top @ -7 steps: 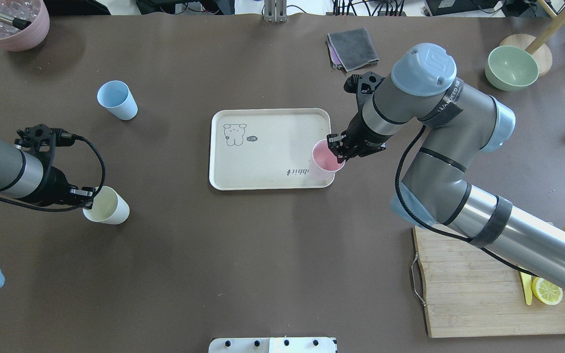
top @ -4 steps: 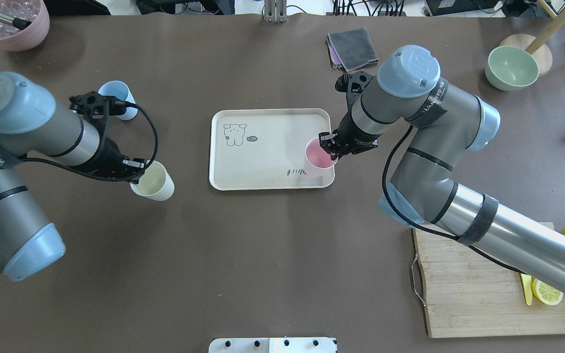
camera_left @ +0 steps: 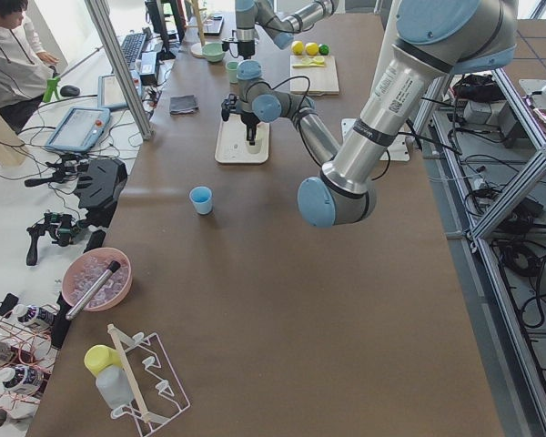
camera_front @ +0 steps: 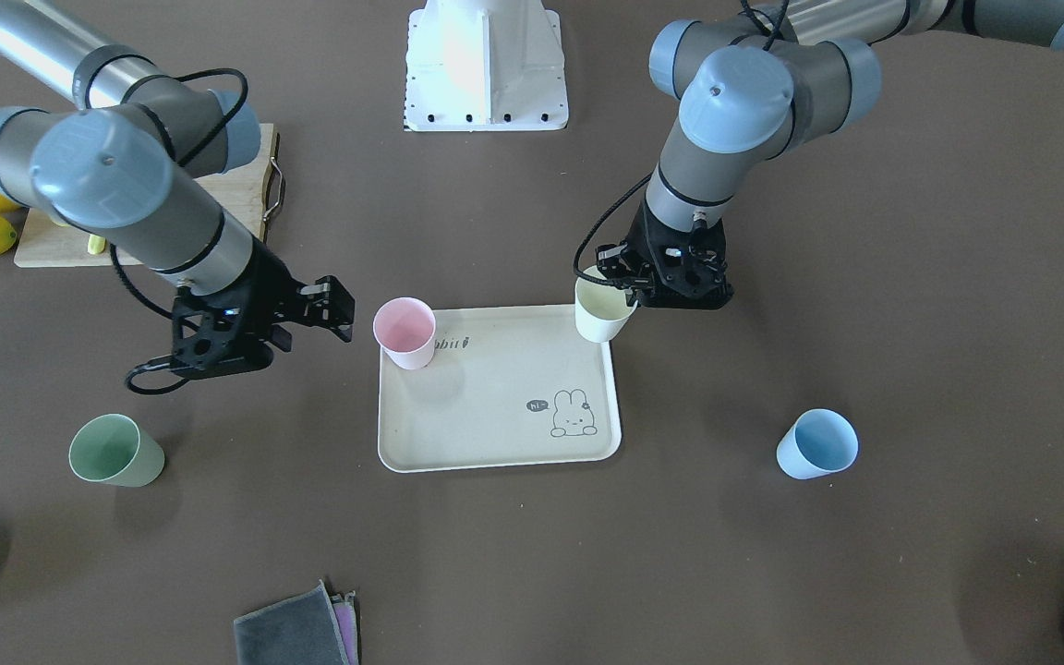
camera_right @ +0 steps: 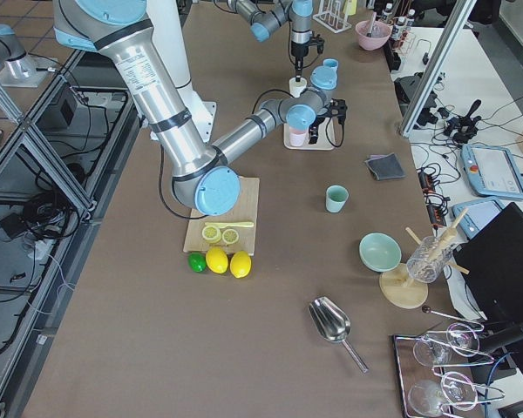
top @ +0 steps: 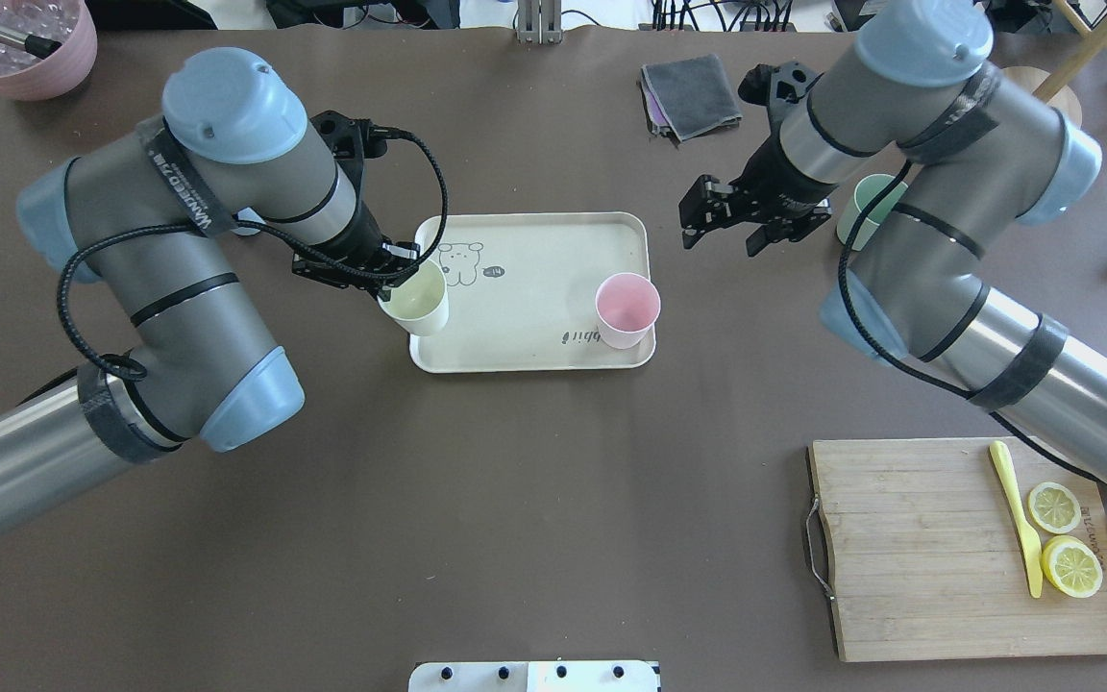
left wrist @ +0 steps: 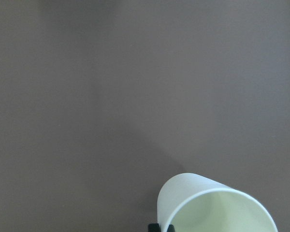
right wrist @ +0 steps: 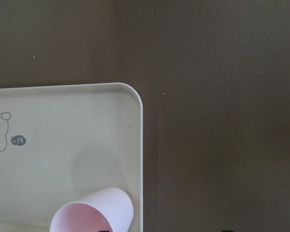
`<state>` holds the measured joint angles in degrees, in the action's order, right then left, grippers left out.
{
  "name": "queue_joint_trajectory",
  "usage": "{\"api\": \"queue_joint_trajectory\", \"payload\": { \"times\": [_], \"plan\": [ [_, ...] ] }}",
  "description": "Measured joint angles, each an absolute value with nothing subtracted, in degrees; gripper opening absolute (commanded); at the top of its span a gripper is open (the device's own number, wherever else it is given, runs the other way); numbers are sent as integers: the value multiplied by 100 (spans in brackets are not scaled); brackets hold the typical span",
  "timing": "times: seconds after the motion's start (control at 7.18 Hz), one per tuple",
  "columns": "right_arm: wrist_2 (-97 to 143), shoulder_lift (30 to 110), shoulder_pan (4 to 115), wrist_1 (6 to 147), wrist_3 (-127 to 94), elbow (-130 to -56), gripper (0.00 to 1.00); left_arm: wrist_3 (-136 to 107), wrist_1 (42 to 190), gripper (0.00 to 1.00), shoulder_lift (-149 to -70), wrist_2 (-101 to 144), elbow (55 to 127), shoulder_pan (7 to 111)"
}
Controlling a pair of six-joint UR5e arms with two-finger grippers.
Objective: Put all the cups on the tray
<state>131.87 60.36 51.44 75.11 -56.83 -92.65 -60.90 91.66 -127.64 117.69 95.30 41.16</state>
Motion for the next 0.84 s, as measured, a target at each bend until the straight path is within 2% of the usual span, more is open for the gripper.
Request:
{"api": "queue_joint_trajectory", "payload": {
  "times": [0.14,0.28,0.42,0.84],
  "plan": [
    [13367,6359,5513,7513,-5143,-9323,100,-6189,9398,0,-12942,11769,9188,4097],
    [13434,6598,5867,7520,-4504,-9214,100,-6286,9695,6,-13027,11769,8884,4075],
    [13432,6706,6132,7509,-3959,-8928,100,-6335,9926,97,-13080,11769,8659,4058],
    [13274,6579,6443,7460,-3160,-7972,99,-6378,10051,98,-13270,11761,8406,4048]
  ]
}}
